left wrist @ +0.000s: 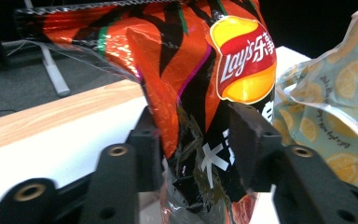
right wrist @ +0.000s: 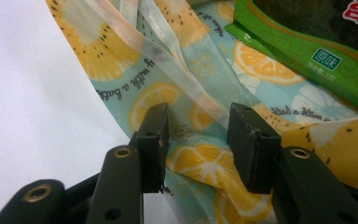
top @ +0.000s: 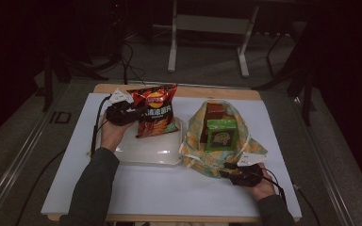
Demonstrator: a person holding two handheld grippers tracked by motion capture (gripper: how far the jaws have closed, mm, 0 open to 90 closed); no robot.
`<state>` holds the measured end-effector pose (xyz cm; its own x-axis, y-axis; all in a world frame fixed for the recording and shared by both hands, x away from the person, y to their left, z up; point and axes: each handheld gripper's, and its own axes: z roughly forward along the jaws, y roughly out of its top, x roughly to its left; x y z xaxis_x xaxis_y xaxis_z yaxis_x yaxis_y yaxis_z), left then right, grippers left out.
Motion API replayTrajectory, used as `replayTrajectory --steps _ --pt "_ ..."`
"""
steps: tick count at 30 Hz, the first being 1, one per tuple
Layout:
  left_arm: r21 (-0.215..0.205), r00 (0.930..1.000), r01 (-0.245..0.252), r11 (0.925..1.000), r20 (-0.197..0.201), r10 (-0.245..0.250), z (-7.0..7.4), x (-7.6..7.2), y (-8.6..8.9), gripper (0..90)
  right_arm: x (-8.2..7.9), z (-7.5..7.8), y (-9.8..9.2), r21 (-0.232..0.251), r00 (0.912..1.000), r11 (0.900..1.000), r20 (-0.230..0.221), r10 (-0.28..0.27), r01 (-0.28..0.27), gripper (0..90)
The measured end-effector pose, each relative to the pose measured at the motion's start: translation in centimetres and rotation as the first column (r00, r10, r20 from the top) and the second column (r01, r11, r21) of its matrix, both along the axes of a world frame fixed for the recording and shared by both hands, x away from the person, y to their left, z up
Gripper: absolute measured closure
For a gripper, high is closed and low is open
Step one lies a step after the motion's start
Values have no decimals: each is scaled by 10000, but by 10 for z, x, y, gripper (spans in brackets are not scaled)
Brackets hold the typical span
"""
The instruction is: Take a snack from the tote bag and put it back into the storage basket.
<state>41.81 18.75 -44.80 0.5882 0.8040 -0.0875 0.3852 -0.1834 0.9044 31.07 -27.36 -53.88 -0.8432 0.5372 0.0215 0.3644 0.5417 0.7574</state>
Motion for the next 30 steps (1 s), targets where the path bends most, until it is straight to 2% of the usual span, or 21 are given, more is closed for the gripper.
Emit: replayTrajectory --steps 7,10,14,18,21,22,23,24,26,27,30 --pt "-36 9994 -351 9994 -69 351 2 -2 1 374 0 0 0 1 10000 10000 8 3 -3 581" --pt "-54 9989 -462 9989 -123 461 2 -3 2 343 0 0 0 0 10000 10000 13 5 -5 581" --pt "-364 9983 -529 9979 -249 520 -3 -9 7 336 0 0 0 -18 10000 10000 13 1 -1 580" --pt "-496 9979 -598 9970 -284 584 -9 -17 9 355 0 0 0 1 10000 10000 11 2 -2 580" --pt "-371 9980 -614 9974 -203 607 -14 -29 10 414 0 0 0 1 10000 10000 11 2 -2 580" --pt "-236 9976 -686 9974 -58 685 -15 -33 10 459 0 0 0 -18 10000 10000 14 1 -1 580" --pt "-236 9976 -686 9974 -58 685 -15 -33 10 524 0 0 0 -18 10000 10000 14 1 -1 580" --pt "-87 9976 -655 9978 237 657 -16 -41 9 599 0 0 0 -17 10000 10000 16 2 -2 580" --pt "60 9985 -491 9988 225 489 -17 -43 7 719 0 0 0 -18 10000 10000 11 -2 2 580" --pt "825 9992 -384 9959 164 371 -20 -47 1 760 0 0 0 2 10000 10000 8 0 0 580" --pt "1603 9998 -194 9869 -58 206 -26 -48 -7 856 0 0 0 -18 10000 10000 13 -2 2 580"
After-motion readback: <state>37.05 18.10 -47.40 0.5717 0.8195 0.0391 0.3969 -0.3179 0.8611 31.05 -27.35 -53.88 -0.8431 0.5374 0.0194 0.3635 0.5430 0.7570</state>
